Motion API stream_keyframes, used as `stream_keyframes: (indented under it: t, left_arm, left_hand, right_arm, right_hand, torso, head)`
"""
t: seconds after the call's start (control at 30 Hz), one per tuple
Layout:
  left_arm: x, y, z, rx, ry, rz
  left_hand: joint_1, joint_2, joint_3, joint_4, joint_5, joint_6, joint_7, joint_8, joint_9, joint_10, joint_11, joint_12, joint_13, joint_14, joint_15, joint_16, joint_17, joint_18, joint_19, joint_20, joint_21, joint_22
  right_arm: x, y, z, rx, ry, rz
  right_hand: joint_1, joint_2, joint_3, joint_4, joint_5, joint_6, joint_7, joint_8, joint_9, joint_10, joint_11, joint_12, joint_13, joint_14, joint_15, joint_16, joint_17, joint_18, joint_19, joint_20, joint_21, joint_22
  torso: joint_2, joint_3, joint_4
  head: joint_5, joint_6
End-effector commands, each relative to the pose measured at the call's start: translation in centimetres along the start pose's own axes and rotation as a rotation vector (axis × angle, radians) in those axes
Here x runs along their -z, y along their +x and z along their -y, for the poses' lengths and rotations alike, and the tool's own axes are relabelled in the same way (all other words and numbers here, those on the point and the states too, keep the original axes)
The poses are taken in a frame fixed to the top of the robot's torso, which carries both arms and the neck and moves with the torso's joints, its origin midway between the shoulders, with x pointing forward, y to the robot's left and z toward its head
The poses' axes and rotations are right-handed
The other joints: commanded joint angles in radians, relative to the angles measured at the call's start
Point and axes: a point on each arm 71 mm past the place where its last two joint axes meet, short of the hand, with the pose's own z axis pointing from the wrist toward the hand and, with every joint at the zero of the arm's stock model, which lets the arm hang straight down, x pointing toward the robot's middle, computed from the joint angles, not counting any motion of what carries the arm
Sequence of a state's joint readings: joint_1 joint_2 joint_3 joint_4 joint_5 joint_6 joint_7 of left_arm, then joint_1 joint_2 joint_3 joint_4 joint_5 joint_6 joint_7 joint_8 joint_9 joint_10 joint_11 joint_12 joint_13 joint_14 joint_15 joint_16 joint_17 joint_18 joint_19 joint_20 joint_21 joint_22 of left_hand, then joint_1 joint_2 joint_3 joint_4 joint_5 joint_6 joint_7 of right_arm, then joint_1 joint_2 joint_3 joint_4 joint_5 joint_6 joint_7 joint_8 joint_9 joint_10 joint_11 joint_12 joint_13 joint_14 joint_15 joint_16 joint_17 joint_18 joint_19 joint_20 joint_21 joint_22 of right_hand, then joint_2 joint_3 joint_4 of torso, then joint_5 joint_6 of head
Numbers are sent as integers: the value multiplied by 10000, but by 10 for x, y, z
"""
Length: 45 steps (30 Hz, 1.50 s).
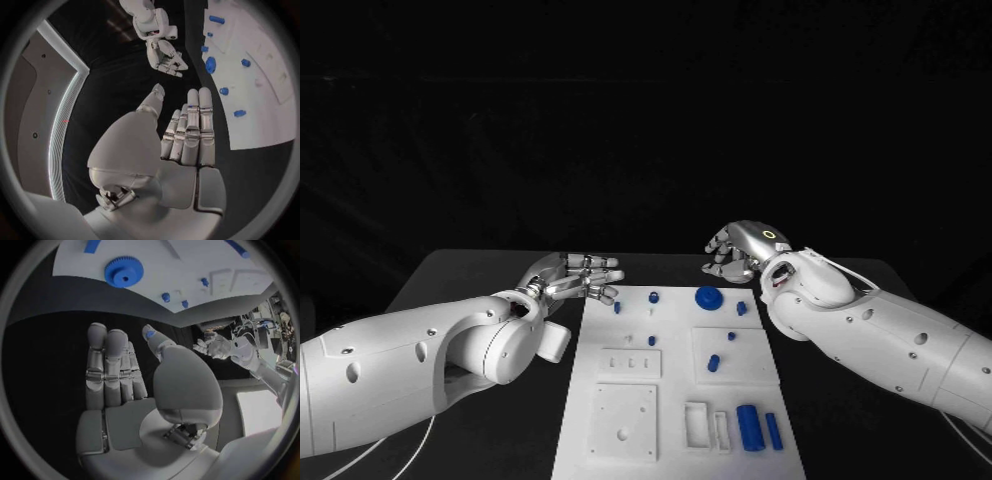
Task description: Assemble the parts on the task board
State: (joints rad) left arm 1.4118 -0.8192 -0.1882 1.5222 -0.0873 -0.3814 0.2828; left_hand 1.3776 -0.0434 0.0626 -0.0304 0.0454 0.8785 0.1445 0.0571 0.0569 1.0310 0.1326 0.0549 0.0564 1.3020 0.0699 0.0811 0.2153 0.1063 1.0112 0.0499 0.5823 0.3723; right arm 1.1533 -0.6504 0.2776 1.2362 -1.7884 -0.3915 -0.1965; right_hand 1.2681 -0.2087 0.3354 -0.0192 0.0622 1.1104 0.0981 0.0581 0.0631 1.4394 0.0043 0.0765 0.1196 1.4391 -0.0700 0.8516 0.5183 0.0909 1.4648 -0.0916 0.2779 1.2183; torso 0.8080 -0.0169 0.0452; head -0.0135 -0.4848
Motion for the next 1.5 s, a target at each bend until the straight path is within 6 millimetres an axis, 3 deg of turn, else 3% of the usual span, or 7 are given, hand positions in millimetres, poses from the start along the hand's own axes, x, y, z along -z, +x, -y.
stream_keyframes:
  t: [0.03,0.07,0.23,0.37,0.6,0.97,1.5]
  left_arm:
    - [0,0,2,9,159,-149]
    - [0,0,2,9,158,-150]
    - [0,-1,2,9,155,-153]
    - [-1,-1,2,9,153,-162]
    - [-2,0,2,10,155,-199]
    - [-3,2,2,2,155,-263]
    - [-3,3,2,-20,157,-301]
  left_hand:
    - [36,-100,26,84,38,-51,-9,0,4,-53,-20,35,17,-28,20,-45,5,-10,-66,17,19,-3]
    - [42,-117,53,110,38,-60,-11,-1,3,-55,-20,36,17,-30,21,-46,2,-4,-69,24,13,-8]
    - [42,-117,53,110,38,-60,-11,-1,3,-55,-20,36,17,-30,21,-46,2,-4,-69,24,13,-8]
    - [48,-121,63,124,38,-60,-11,-1,3,-52,-26,34,17,-29,17,-44,2,-4,-67,21,13,-8]
    - [48,-121,63,124,38,-60,-11,-1,3,-52,-26,34,17,-29,17,-44,2,-4,-67,21,13,-8]
    - [48,-121,63,124,38,-60,-11,-1,3,-52,-26,34,17,-29,17,-44,2,-4,-67,21,13,-8]
    - [61,-94,56,120,38,-62,-6,-1,3,-53,-31,34,17,-31,14,-43,4,-9,-74,16,24,1]
  right_arm:
    - [3,5,7,-204,158,-1064]
    - [3,6,9,-245,213,-1201]
    - [5,11,19,-411,474,-1768]
    - [4,16,22,-486,596,-2090]
    - [0,28,21,-601,693,-2524]
    - [-1,45,19,-697,725,-3053]
    - [-2,54,20,-778,828,-3175]
  right_hand:
    - [335,93,-1144,-112,-93,-150,-65,52,10,468,-236,1005,1835,43,-201,-43,124,-318,352,-218,133,46]
    - [546,168,-1407,-229,3,-283,-60,13,-6,207,-367,1773,3109,26,-186,41,278,-356,364,-258,403,180]
    - [436,271,-1648,-240,542,-468,-20,52,5,-1504,-199,6051,8295,-266,-140,1003,2105,-326,317,-155,2299,1338]
    - [427,151,-1830,17,985,-699,63,56,10,-1330,-76,8822,10474,-167,4,2160,4939,-161,281,13,3798,1758]
    - [467,148,-1862,62,1069,-779,84,40,2,-1017,-33,9908,11229,123,69,2294,6367,-132,154,81,5154,1900]
    - [396,262,-1765,-14,1450,-618,69,44,4,-914,-39,10187,11434,174,77,2422,6620,-156,128,93,5542,1950]
    - [346,361,-1546,-59,1387,-551,66,42,2,-831,-39,10348,11573,207,84,2489,6763,-159,94,104,5823,1975]
  torso:
    - [-18,60,-92]
    - [-20,55,-89]
    - [-9,48,-75]
    - [4,45,-74]
    - [4,36,-61]
    - [-8,22,-74]
    - [-10,18,-71]
  head:
    - [19,-26]
    - [14,-24]
    - [-12,-13]
    - [-48,-21]
    - [-66,-38]
    - [-34,-118]
    - [-16,-122]
